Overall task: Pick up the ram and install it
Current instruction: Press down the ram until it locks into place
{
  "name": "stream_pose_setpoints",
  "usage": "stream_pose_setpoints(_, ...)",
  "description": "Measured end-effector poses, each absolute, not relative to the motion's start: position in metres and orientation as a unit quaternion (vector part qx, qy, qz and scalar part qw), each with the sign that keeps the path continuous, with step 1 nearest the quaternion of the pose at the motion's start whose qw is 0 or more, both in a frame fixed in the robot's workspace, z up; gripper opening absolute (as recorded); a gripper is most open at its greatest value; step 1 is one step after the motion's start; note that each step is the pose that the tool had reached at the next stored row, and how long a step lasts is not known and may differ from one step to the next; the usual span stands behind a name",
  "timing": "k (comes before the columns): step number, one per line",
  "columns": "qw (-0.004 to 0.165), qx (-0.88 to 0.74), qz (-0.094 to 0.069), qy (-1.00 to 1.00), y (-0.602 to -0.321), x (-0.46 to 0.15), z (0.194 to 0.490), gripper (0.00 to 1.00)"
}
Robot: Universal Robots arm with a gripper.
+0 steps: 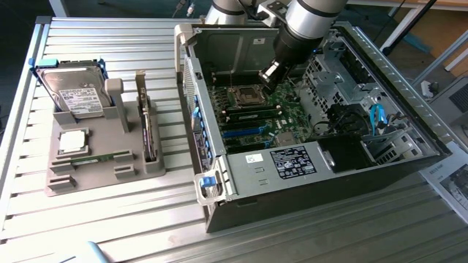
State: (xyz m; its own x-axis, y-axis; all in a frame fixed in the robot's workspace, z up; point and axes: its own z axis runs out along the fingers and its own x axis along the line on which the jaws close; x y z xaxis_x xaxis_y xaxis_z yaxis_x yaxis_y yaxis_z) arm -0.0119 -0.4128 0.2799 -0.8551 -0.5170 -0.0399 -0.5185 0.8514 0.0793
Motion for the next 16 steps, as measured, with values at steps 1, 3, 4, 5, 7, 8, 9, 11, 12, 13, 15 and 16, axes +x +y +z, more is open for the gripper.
stream_pose_setpoints(1, 0.009, -0.254, 0.043, 0.966, -0.4128, -0.0119, 0.2799, 0.1)
stream_pose_setpoints(3, 0.01, -0.24, 0.043, 0.97, -0.4128, -0.0119, 0.2799, 0.1)
stream_pose_setpoints(4, 0.011, -0.223, 0.043, 0.974, -0.4128, -0.0119, 0.2799, 0.1)
stream_pose_setpoints(5, 0.011, -0.209, 0.043, 0.977, -0.4128, -0.0119, 0.2799, 0.1)
stream_pose_setpoints(7, 0.012, -0.185, 0.043, 0.982, -0.4127, -0.0119, 0.2798, 0.1)
stream_pose_setpoints(8, 0.013, -0.177, 0.043, 0.983, -0.4128, -0.0119, 0.2799, 0.1)
stream_pose_setpoints(9, 0.013, -0.167, 0.042, 0.985, -0.4128, -0.0119, 0.2798, 0.1)
stream_pose_setpoints(11, 0.014, -0.145, 0.042, 0.988, -0.4128, -0.0119, 0.2798, 0.1)
stream_pose_setpoints(12, 0.014, -0.136, 0.042, 0.99, -0.4128, -0.012, 0.2798, 0.1)
stream_pose_setpoints(13, 0.015, -0.127, 0.042, 0.991, -0.4128, -0.012, 0.2797, 0.1)
stream_pose_setpoints(15, 0.016, -0.107, 0.042, 0.993, -0.4128, -0.0119, 0.2796, 0.1)
stream_pose_setpoints(16, 0.016, -0.095, 0.041, 0.994, -0.4128, -0.0119, 0.2795, 0.1)
